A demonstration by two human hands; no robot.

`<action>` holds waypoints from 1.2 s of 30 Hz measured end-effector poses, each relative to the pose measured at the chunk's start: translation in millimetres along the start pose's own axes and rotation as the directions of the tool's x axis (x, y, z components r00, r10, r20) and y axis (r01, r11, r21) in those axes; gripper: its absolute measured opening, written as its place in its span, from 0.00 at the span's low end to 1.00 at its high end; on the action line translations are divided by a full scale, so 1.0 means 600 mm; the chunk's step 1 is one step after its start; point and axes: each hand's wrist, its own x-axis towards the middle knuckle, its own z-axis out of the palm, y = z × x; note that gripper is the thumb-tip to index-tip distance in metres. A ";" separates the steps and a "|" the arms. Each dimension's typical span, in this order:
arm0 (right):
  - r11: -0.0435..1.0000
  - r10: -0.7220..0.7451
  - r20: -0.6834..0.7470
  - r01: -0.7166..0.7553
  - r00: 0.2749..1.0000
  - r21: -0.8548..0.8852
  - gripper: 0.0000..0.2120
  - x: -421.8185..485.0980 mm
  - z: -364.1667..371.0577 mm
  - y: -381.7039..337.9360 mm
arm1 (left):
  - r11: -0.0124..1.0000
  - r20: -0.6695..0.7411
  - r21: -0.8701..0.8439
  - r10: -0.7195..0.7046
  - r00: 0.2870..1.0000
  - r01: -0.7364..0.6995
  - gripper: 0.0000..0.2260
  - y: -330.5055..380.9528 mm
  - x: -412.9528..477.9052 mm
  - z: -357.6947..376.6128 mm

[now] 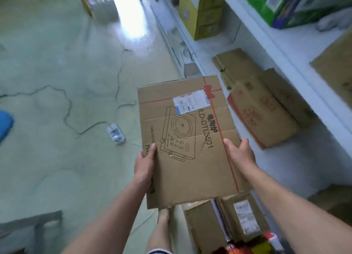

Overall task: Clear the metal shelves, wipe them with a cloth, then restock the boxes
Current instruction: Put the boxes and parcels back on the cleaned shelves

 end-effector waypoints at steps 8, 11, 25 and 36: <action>0.907 -0.362 0.050 0.339 0.931 0.251 0.21 -0.323 -0.112 -0.024 | 0.955 -0.302 -0.139 0.211 0.930 -0.262 0.27 0.002 -0.400 -0.209; 0.856 -0.487 0.163 0.432 0.858 0.285 0.25 -0.459 -0.129 -0.056 | 0.921 -0.428 -0.221 0.203 0.881 -0.320 0.28 -0.033 -0.557 -0.308; 0.756 -0.608 0.590 0.615 0.531 0.225 0.18 -1.070 0.094 0.148 | 0.783 -0.800 -0.462 -0.167 0.576 -0.416 0.30 -0.544 -1.087 -0.672; 0.563 -0.605 0.759 0.804 0.240 0.194 0.17 -1.515 0.175 0.447 | 0.676 -0.818 -0.557 -0.344 0.462 -0.483 0.33 -0.991 -1.432 -0.807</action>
